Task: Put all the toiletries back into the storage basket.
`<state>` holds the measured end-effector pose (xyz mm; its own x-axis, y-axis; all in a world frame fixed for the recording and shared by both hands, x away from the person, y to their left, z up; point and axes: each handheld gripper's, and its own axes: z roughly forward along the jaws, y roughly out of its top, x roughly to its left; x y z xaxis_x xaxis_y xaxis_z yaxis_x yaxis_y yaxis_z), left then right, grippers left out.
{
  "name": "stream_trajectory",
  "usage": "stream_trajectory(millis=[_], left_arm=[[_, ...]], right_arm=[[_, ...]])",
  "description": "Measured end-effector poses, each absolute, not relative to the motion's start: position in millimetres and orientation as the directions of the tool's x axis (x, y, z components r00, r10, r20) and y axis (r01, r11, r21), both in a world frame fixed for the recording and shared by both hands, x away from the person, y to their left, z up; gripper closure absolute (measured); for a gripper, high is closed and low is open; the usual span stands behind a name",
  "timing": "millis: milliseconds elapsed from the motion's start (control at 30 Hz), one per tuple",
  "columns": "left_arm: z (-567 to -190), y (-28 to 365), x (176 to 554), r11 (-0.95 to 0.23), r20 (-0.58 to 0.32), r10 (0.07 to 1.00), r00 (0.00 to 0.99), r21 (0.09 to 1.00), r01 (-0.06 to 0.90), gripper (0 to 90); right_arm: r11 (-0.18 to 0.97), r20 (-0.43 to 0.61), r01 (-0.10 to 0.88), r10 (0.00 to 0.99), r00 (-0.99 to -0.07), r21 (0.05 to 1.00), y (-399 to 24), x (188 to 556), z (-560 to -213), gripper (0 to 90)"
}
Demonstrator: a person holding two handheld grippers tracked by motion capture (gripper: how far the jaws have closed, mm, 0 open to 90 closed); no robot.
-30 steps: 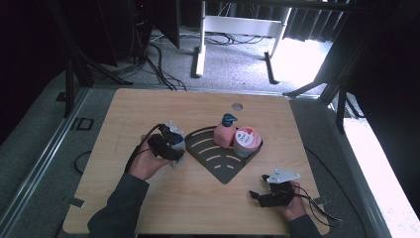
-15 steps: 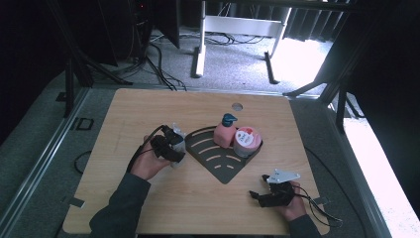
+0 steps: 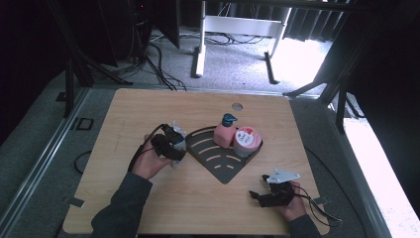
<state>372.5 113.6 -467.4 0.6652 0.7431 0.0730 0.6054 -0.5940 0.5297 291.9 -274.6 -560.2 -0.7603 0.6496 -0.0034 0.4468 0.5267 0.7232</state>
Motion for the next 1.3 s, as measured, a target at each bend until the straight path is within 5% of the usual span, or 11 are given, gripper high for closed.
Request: stream_trajectory(millis=[533,1300], left_arm=[[-459.9,111.7,376.5,-0.611,0.071,0.737,0.672,0.494,0.618,36.6],[-458.7,112.9,380.5,-0.635,0.055,0.729,0.682,0.427,0.644,43.0]], right_arm=[[0.527,-0.003,0.447,0.649,-0.761,0.723,-274.5,292.1,-560.2,17.9],[0.527,-0.003,0.446,0.648,-0.761,0.723,-274.5,292.2,-560.2,17.9]])
